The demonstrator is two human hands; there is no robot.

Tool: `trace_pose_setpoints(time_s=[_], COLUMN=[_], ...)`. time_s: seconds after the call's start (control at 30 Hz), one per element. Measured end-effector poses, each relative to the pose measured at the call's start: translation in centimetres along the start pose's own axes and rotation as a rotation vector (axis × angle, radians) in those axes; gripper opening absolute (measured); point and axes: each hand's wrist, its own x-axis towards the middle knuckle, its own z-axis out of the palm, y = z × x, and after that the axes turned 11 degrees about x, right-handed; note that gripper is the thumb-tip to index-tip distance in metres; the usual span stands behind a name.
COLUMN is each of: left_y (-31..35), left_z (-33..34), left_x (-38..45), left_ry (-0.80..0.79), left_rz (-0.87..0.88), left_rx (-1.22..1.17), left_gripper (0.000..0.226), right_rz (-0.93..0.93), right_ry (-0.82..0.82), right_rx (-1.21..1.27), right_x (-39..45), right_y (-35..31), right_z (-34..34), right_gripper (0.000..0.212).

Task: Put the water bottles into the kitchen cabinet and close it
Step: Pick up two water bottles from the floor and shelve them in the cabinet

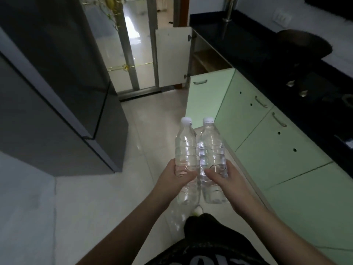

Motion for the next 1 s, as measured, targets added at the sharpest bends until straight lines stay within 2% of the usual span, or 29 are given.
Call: trace_pose_setpoints(time_s=[0.07, 0.2, 0.3, 0.4, 0.47, 0.57, 0.67, 0.83, 0.9, 1.0], left_y=[0.1, 0.7, 1.6, 3.6, 5.1, 7.1, 8.5, 9.9, 9.9, 10.3], left_z=[-1.4, -4.4, -7.0, -9.8, -11.8, -14.9, -18.1, -23.7, -26.0, -28.9], left_x=[1.7, 6.6, 11.5, 16.0, 18.6, 22.3, 25.7, 31.2, 33.6, 36.5], left_ry=[0.031, 0.044, 0.042, 0.031, 0.027, 0.073, 0.137, 0.19, 0.191, 0.202], left_rz=[-0.017, -0.036, -0.067, -0.092, -0.108, -0.114, -0.115, -0.085, -0.09, -0.1], left_rx=[0.009, 0.047, 0.069, 0.08, 0.063, 0.056, 0.056, 0.045, 0.024, 0.011], left_gripper=[0.049, 0.037, 0.047, 0.029, 0.023, 0.039, 0.051, 0.025, 0.032, 0.061], right_rz=[0.01, 0.021, 0.015, 0.029, 0.044, 0.054, 0.054, 0.014, 0.005, -0.021], right_ry=[-0.016, -0.072, -0.099, -0.129, -0.151, -0.196, -0.217, -0.229, -0.218, -0.187], right_rx=[-0.002, -0.011, -0.016, -0.016, -0.018, -0.01, -0.002, -0.031, -0.033, -0.054], right_x=[2.3, 8.2, 13.8, 19.5, 22.9, 27.9, 32.0, 37.9, 40.3, 43.1], right_y=[-0.6, -1.5, -2.4, -3.9, -5.2, -7.3, -9.4, -12.0, -12.7, -13.7], right_z=[1.3, 3.9, 6.1, 8.4, 9.8, 12.3, 15.2, 20.6, 22.9, 25.8], right_gripper=[0.053, 0.044, 0.042, 0.04, 0.05, 0.063, 0.05, 0.038, 0.036, 0.038])
